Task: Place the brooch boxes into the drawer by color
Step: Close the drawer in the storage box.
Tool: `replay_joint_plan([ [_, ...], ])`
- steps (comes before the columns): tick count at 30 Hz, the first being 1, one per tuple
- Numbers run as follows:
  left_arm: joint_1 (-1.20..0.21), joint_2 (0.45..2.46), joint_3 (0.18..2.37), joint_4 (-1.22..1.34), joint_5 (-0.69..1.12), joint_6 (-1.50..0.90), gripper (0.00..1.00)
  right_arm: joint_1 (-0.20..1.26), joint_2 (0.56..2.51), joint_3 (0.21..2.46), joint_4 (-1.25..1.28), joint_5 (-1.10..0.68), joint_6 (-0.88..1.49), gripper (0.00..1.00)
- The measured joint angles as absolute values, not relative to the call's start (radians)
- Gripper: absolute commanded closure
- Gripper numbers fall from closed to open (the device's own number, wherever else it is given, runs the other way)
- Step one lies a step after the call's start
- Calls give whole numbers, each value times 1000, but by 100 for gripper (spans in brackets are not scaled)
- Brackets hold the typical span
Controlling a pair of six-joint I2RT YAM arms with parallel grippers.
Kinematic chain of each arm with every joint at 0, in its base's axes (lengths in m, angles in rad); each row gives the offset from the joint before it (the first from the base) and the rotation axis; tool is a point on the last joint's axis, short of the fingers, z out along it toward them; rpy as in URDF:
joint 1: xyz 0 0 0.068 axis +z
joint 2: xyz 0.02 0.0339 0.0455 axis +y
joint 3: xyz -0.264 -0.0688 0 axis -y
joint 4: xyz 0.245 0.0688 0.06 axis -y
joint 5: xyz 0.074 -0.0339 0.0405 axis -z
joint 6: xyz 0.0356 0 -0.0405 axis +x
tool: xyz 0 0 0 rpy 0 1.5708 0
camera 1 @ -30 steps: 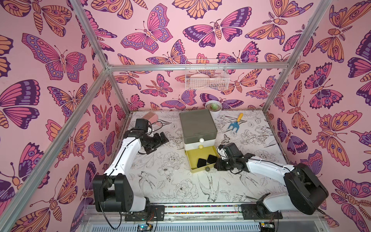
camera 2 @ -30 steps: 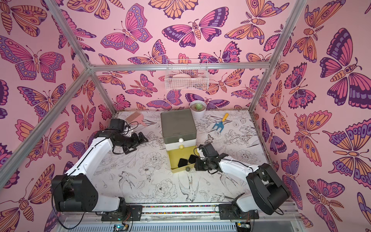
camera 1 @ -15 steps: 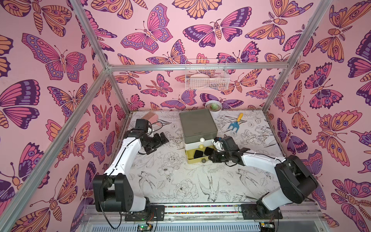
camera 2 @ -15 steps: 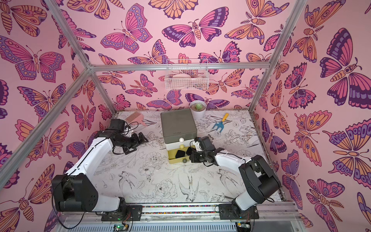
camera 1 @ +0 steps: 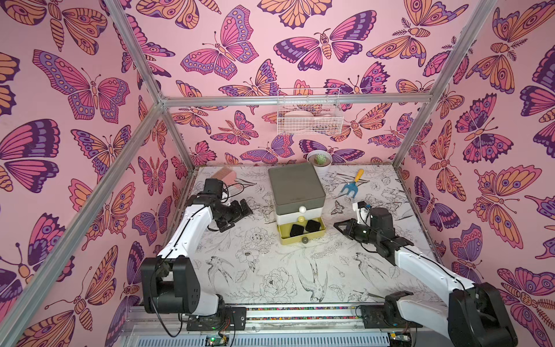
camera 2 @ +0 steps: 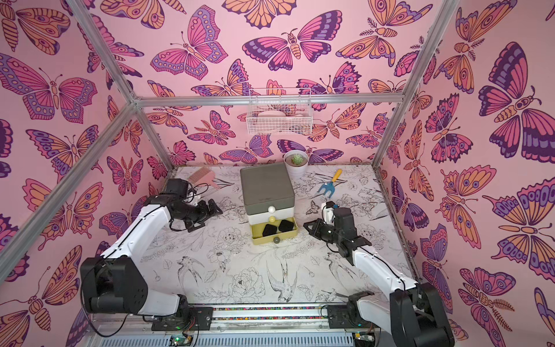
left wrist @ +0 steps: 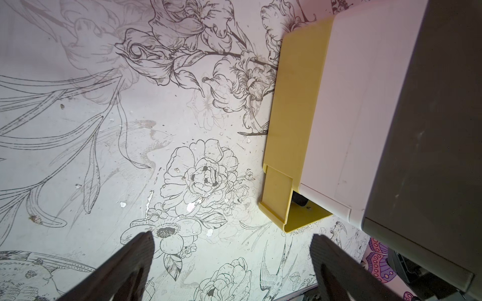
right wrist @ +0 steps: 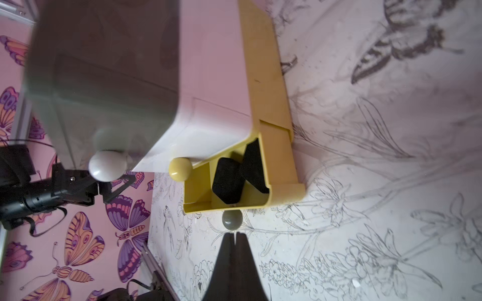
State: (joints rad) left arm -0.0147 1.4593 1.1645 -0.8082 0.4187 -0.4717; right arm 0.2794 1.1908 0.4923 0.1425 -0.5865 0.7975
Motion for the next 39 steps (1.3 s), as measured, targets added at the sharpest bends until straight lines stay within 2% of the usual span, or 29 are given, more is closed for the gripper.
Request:
replay_joint_plan([
  [5,-17,1463,1166,-808,419,-472,0,250,1391,469,260,-694,965,100],
  [8,-19,1463,1167,-808,418,-472,0,266,1443,474,307,-724,1024,100],
  [26,-20,1463,1167,-808,414,-472,0,348,1673,613,358,-711,1069,100],
  [39,-17,1462,1165,-809,404,-466,0,365,1859,715,506,-688,1126,100],
])
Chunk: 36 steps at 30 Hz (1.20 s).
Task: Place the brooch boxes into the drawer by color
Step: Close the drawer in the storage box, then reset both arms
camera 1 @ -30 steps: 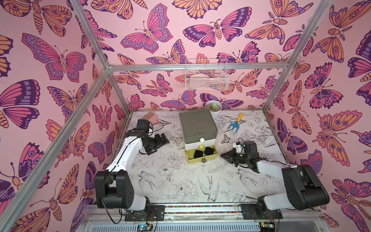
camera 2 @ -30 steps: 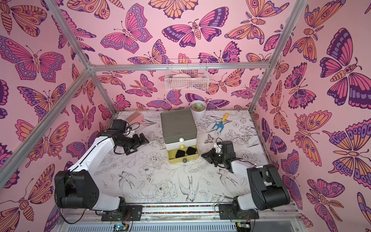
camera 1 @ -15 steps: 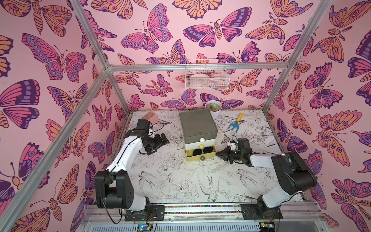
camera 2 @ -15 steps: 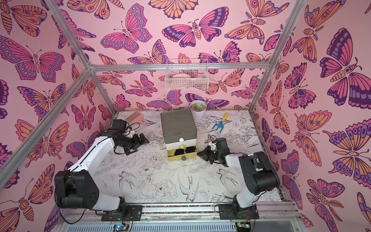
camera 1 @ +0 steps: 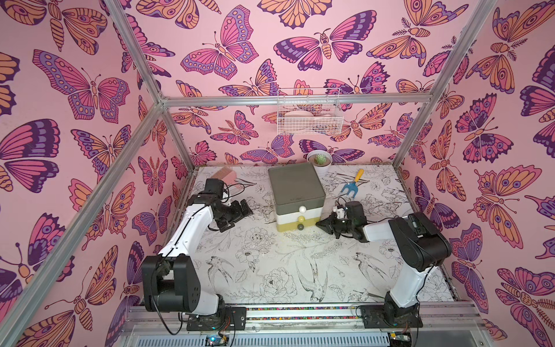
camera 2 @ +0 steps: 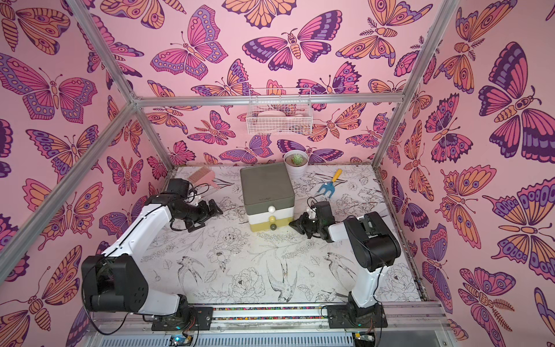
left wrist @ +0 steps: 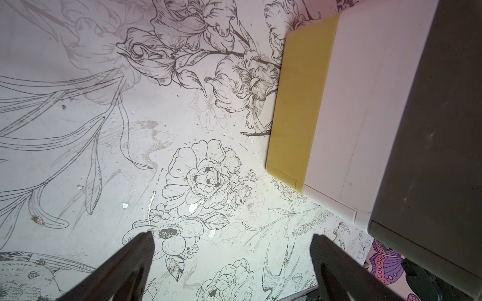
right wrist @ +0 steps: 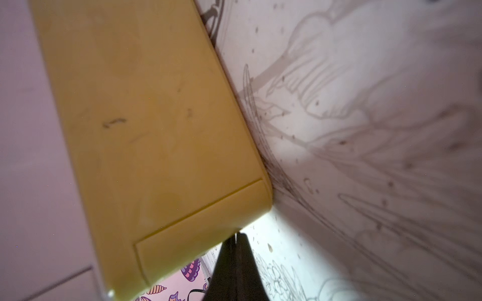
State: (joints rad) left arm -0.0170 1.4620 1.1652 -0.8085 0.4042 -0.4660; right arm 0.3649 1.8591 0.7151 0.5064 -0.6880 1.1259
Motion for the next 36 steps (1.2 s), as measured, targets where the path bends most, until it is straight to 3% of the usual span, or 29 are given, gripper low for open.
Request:
replay_joint_plan([
  [6,-7,1459,1158,-809,397,-459,0,369,1901,723,524,-693,1155,100],
  [8,-7,1459,1156,-809,396,-460,0,369,1897,722,522,-692,1155,87],
  [10,-7,1459,1153,-809,396,-460,0,368,1873,717,503,-684,1147,64],
  [11,-7,1459,1153,-809,395,-460,0,368,1848,709,478,-672,1135,57],
  [21,-7,1409,1138,-753,373,-459,0,323,1529,667,98,-467,884,32],
  [29,0,1206,1023,-465,173,-352,0,320,1390,891,-293,-80,589,1],
  [36,1,1221,800,-111,-82,-198,0,220,1368,1017,-286,174,412,1],
])
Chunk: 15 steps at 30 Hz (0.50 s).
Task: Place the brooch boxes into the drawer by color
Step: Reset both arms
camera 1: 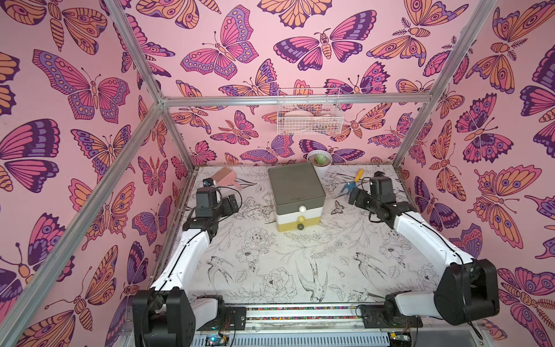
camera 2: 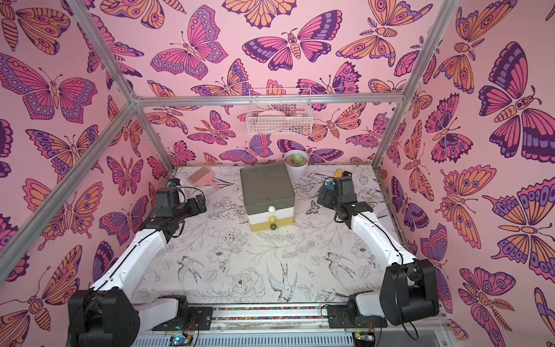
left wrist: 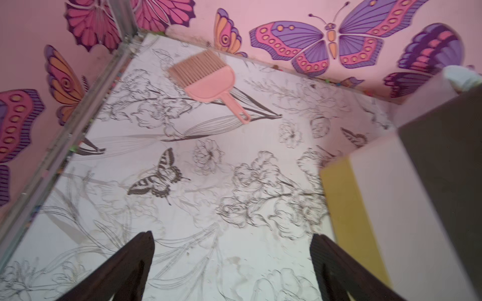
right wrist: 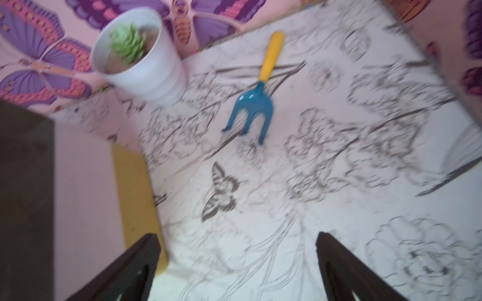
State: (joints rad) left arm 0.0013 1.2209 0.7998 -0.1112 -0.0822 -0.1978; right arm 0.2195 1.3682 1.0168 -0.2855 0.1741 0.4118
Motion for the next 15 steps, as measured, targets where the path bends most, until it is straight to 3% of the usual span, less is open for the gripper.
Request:
replay_joint_plan([
  [7,8,1295,528,258,-219,-109,0,23,1375,883,-65,223,318,1],
  [11,8,1340,486,391,-206,-93,0,5,1381,717,126,220,236,1],
  [15,8,1354,434,528,-195,-81,0,3,1412,695,172,208,185,1],
])
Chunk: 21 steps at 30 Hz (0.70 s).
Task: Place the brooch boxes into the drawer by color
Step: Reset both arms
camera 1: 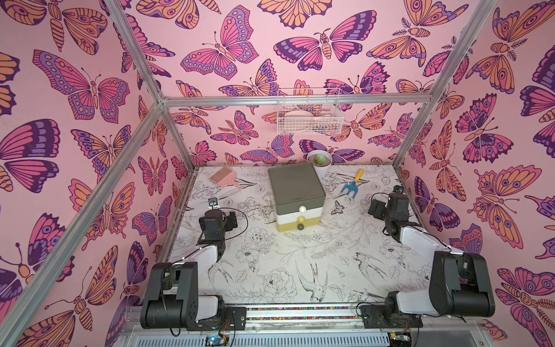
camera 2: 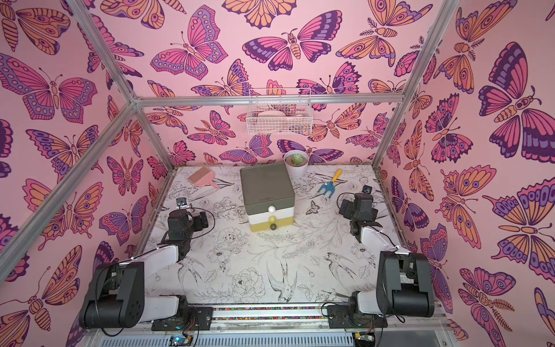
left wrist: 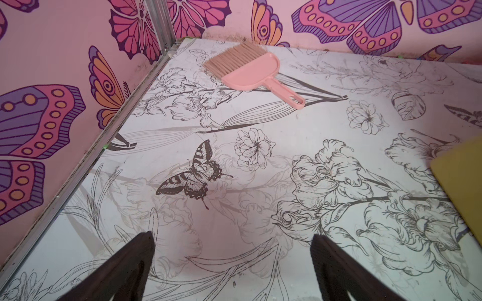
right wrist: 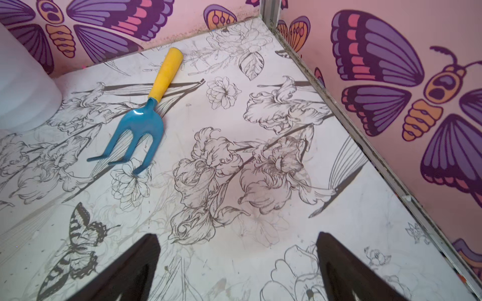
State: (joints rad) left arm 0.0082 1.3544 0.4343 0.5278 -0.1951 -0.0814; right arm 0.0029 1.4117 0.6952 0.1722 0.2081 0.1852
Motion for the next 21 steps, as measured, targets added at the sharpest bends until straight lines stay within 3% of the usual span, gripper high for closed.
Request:
replay_joint_plan([
  [5,5,1399,366,710,-178,-65,0,1,1407,627,322,200,149,1],
  [10,-16,1538,270,921,-169,-37,0,-6,1434,413,589,173,126,1],
  [14,-18,1536,317,871,-170,-33,0,-6,1510,323,776,160,118,1],
  [21,-19,1539,364,913,-182,-34,0,-6,1515,373,820,96,83,1],
])
